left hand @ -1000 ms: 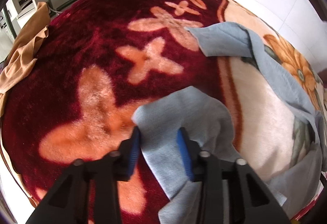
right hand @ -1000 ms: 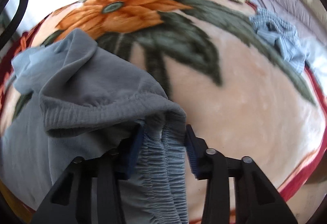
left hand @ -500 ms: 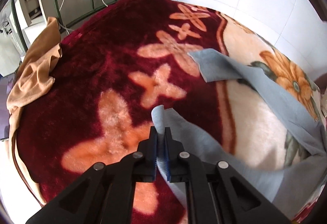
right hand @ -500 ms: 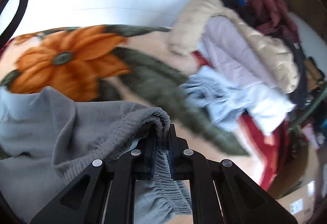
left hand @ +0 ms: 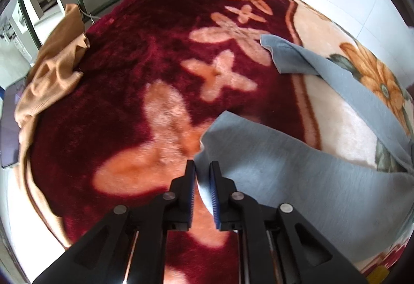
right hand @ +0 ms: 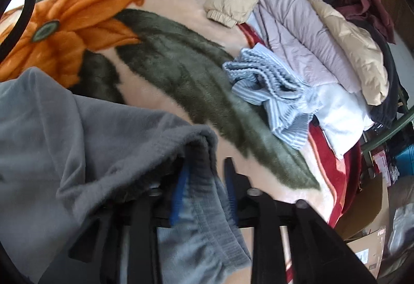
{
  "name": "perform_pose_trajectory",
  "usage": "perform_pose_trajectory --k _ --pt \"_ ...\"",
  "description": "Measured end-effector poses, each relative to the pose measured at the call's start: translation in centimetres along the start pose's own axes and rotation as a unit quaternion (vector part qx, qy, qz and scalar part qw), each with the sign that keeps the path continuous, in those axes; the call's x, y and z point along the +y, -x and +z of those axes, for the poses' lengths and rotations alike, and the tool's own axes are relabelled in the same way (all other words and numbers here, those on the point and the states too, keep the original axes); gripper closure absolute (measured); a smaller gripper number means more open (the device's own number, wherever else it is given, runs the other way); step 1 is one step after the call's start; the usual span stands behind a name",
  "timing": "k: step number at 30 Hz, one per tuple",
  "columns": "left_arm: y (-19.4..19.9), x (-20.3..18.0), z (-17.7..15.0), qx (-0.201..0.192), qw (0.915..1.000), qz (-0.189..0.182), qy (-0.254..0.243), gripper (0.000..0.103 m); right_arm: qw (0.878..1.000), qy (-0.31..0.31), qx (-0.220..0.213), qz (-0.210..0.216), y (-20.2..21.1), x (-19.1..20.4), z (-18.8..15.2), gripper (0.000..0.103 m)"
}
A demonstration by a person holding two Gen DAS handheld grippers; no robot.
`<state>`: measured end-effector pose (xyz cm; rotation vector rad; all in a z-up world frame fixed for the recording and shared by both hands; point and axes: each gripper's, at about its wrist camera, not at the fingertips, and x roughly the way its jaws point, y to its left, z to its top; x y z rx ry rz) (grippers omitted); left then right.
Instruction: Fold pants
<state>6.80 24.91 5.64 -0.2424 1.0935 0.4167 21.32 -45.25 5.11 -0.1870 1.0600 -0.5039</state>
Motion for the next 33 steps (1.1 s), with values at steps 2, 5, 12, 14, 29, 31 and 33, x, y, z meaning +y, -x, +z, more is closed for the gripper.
perform_pose_trajectory --k 2,5,12,14,29,31,33 --pt "0.7 0.3 -0.2 -0.006 0.9999 0.004 -0.008 0.089 1.000 -0.012 -0.009 0.017 1.2 -1.0 -0.3 0.054" --pt "1.6 0.8 -0.3 -0.013 0.9996 0.019 -0.017 0.082 0.999 -0.025 -0.009 0.047 2.9 -2.2 -1.0 0.036" --pt "2.4 1.4 -1.1 -0.016 0.9997 0.001 -0.018 0.058 0.993 -0.065 0.013 0.094 4.9 -4.7 -7.2 0.036" --pt "2.0 1.3 -1.4 -0.009 0.9997 0.011 -0.019 0.043 0.991 -0.089 0.021 0.103 4.9 -5.4 -9.8 0.036" --pt "-0.3 2.9 -2.2 0.027 0.9993 0.019 0.020 0.028 0.967 -0.158 0.066 0.187 2.7 -5.1 -15.3 0.036" --pt "-0.5 3.5 -2.2 0.030 0.9988 0.011 0.037 0.028 0.963 -0.163 0.066 0.205 2.6 -4.5 -14.7 0.036" --pt "-0.5 4.0 -2.1 0.030 0.9978 -0.004 0.059 0.028 0.958 -0.173 0.070 0.219 2.1 -3.9 -14.3 0.036"
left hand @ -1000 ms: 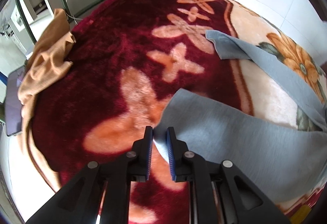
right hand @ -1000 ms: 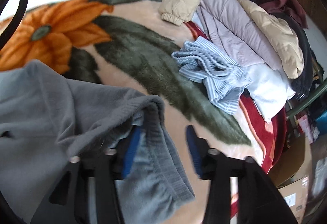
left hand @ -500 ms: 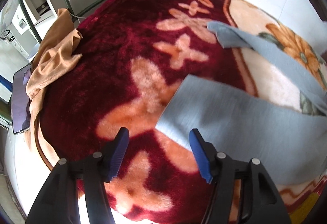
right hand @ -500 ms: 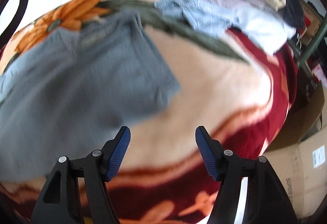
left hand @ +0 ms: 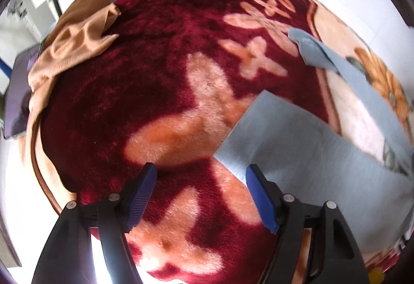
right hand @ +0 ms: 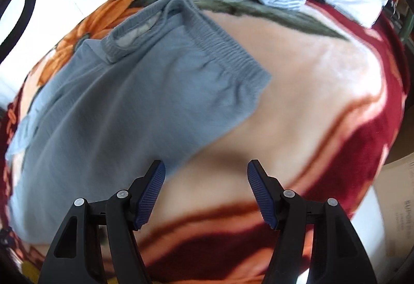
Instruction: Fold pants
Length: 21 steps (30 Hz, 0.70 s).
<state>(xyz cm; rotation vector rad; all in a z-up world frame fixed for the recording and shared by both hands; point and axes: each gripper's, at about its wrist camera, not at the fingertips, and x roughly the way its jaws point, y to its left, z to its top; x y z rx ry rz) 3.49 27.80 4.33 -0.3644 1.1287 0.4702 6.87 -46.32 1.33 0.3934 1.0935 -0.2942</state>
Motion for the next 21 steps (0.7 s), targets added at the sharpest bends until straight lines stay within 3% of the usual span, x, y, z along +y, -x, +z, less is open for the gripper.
perform_pose_trajectory --k 4,9,14,16,21 --pt "0.3 0.0 0.4 -0.008 0.9997 -0.023 0.005 0.028 1.000 -0.002 0.000 -0.015 -1.2 0.6 0.3 0.036" --pt "-1.1 -1.2 1.2 -0.003 0.9997 0.000 -0.023 0.028 0.999 0.013 -0.002 -0.033 -1.7 1.3 0.9 0.036" --pt "-3.1 -2.5 1.9 0.035 0.9979 0.024 -0.048 0.027 0.998 0.024 0.005 -0.054 -2.0 2.0 1.4 0.036" --pt "-3.2 -2.7 2.0 0.038 0.9977 0.025 -0.050 0.030 0.998 0.029 0.003 -0.053 -2.0 2.2 1.4 0.040" --pt "-3.2 -3.0 1.9 0.042 0.9980 0.031 -0.035 0.032 0.997 0.054 -0.005 -0.057 -2.2 3.4 1.8 0.069"
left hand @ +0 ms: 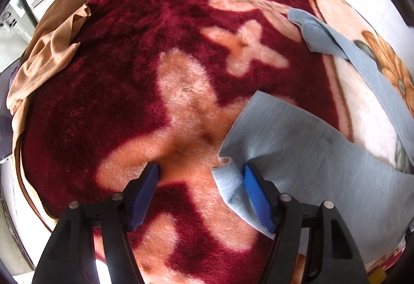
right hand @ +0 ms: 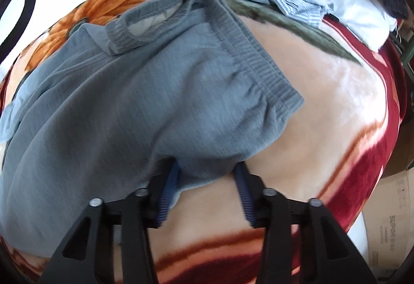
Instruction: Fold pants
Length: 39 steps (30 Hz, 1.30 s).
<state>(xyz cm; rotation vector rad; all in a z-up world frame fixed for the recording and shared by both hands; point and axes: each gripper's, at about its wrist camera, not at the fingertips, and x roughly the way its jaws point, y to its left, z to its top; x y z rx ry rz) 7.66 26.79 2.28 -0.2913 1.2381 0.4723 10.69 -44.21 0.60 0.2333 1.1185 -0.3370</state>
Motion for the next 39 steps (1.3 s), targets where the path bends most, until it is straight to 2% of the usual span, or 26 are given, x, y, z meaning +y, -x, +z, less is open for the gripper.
perform_pose_trajectory --k 1,2,3,4,5,7,8,16,23,28,33,37,39 --pt "0.1 0.0 0.0 0.000 1.0000 -0.003 0.008 0.036 1.000 0.001 -0.003 0.003 0.1 0.2 0.1 0.076" --pt "0.1 -0.2 0.2 0.000 0.9999 -0.008 0.012 0.039 1.000 0.001 -0.004 0.008 0.3 0.4 0.1 0.089" --pt "0.2 -0.4 0.4 0.000 0.9998 -0.016 0.014 0.049 1.000 0.001 -0.005 0.009 0.4 0.6 0.1 0.092" --pt "0.4 -0.5 0.3 -0.001 0.9997 -0.022 0.012 0.061 1.000 0.008 -0.007 -0.001 0.6 0.9 0.2 0.092" --pt "0.5 -0.8 0.3 -0.001 0.9996 -0.027 0.005 0.067 1.000 0.018 -0.007 -0.008 0.7 1.2 0.1 0.093" --pt "0.8 -1.1 0.2 0.003 0.9993 -0.037 0.002 0.095 0.999 0.029 -0.008 -0.012 1.1 1.4 0.1 0.094" --pt "1.0 -1.1 0.2 0.004 0.9990 -0.045 0.005 0.098 1.000 0.029 -0.009 -0.009 1.5 1.2 0.1 0.094" --pt "5.0 0.8 -0.3 -0.035 0.9976 -0.057 0.017 0.100 0.998 0.002 -0.032 0.047 6.3 -1.1 -0.1 0.095" --pt "6.7 2.4 -1.0 -0.042 0.9974 -0.058 -0.003 0.100 0.997 0.018 -0.052 0.054 9.0 -1.8 -1.4 0.095" --pt "5.9 3.2 -1.8 -0.033 0.9982 -0.049 -0.003 0.100 0.998 0.024 -0.035 0.046 8.0 -2.5 -2.6 0.095" --pt "4.0 3.6 -2.7 -0.009 0.9986 -0.052 0.006 0.100 0.999 0.024 -0.005 0.032 5.3 -2.5 -3.6 0.095" --pt "3.3 2.8 -3.2 -0.008 0.9991 -0.031 -0.026 0.099 1.000 0.017 0.017 0.019 3.5 -2.4 -4.0 0.094" --pt "3.0 2.6 -3.2 -0.008 0.9992 -0.027 -0.029 0.099 0.999 0.015 0.031 0.016 2.8 -2.6 -4.1 0.090"
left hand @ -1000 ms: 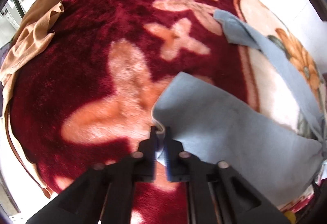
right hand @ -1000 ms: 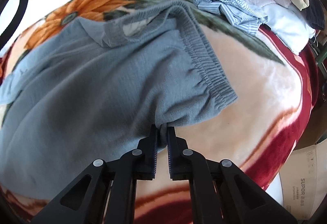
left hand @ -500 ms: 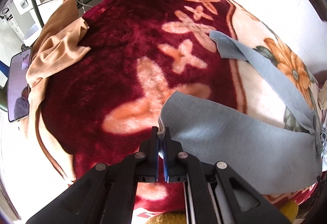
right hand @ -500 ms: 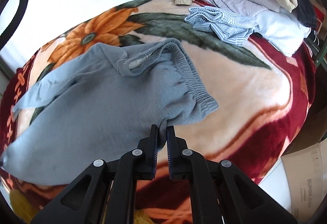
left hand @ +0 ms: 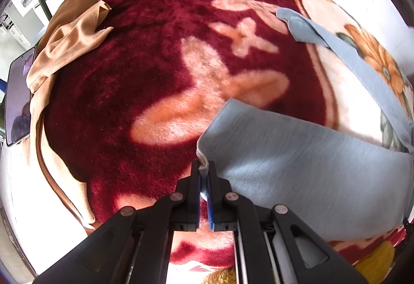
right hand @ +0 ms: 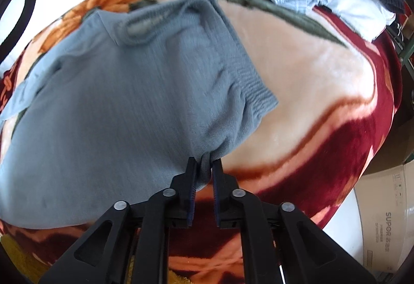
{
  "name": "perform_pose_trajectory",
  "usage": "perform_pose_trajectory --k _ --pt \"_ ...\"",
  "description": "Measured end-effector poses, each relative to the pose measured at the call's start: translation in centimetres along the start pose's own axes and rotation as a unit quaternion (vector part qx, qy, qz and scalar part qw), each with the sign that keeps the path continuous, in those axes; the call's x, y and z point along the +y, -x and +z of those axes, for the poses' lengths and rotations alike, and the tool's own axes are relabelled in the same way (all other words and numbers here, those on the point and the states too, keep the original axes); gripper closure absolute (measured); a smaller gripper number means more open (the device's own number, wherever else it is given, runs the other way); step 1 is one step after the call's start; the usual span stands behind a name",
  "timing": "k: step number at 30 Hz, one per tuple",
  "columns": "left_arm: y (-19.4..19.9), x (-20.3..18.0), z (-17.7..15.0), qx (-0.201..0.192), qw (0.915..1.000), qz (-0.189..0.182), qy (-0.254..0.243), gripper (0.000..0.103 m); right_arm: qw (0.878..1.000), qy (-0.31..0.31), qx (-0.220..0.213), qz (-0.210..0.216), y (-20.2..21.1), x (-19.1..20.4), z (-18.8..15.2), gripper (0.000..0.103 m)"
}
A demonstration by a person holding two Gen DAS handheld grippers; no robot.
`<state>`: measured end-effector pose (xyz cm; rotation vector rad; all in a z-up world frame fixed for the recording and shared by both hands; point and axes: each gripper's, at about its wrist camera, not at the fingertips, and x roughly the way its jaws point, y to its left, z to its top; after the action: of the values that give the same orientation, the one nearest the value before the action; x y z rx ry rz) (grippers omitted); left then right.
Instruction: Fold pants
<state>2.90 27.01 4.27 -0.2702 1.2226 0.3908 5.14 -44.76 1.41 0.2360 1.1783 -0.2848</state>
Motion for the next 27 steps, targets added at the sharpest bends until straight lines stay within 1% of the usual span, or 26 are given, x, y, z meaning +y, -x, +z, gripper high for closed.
perform_pose_trajectory --k 2,4,6,8,9,10,12,13,15,19,24,27 --pt "-0.1 0.2 0.0 0.001 1.0000 -0.001 0.010 0.098 1.000 -0.004 0.011 -0.003 -0.3 -0.5 -0.1 0.085" --pt "0.0 0.5 -0.1 0.000 0.9998 0.004 0.017 0.093 1.000 -0.009 0.014 0.002 -0.2 -1.2 -0.2 0.079" --pt "0.3 0.6 -0.2 -0.003 0.9998 0.009 0.016 0.092 1.000 -0.013 0.016 0.006 0.3 -1.8 -0.3 0.071" --pt "0.9 0.6 -0.2 -0.008 0.9999 0.007 0.012 0.089 1.000 -0.014 0.017 0.005 1.2 -2.4 -0.5 0.070" --pt "1.3 0.6 -0.2 -0.012 0.9999 0.004 0.011 0.084 1.000 -0.012 0.015 0.000 1.8 -2.6 -0.4 0.070" --pt "1.8 0.5 -0.2 -0.017 0.9998 0.000 0.009 0.076 1.000 -0.009 0.010 -0.002 2.5 -2.6 -0.4 0.070" --pt "2.7 0.1 -0.1 -0.027 0.9996 -0.006 0.004 0.067 1.000 0.001 -0.005 0.007 4.1 -2.2 0.0 0.069" --pt "3.2 -0.3 0.0 -0.033 0.9994 -0.009 0.000 0.065 1.000 0.006 -0.011 0.011 4.8 -1.9 0.3 0.067" --pt "4.0 -1.2 0.4 -0.040 0.9991 -0.014 -0.006 0.062 0.999 0.019 -0.025 0.022 6.1 -0.9 1.2 0.062" --pt "5.4 -3.2 1.3 -0.055 0.9979 -0.035 -0.006 0.059 0.997 0.055 -0.040 0.045 7.1 2.2 3.5 0.061" --pt "6.1 -6.9 2.6 -0.064 0.9959 -0.059 -0.023 0.054 0.992 0.107 -0.052 0.040 6.7 6.3 6.6 0.061" --pt "5.7 -9.0 3.4 -0.062 0.9955 -0.061 -0.038 0.054 0.990 0.126 -0.051 0.034 5.6 8.3 8.8 0.061"
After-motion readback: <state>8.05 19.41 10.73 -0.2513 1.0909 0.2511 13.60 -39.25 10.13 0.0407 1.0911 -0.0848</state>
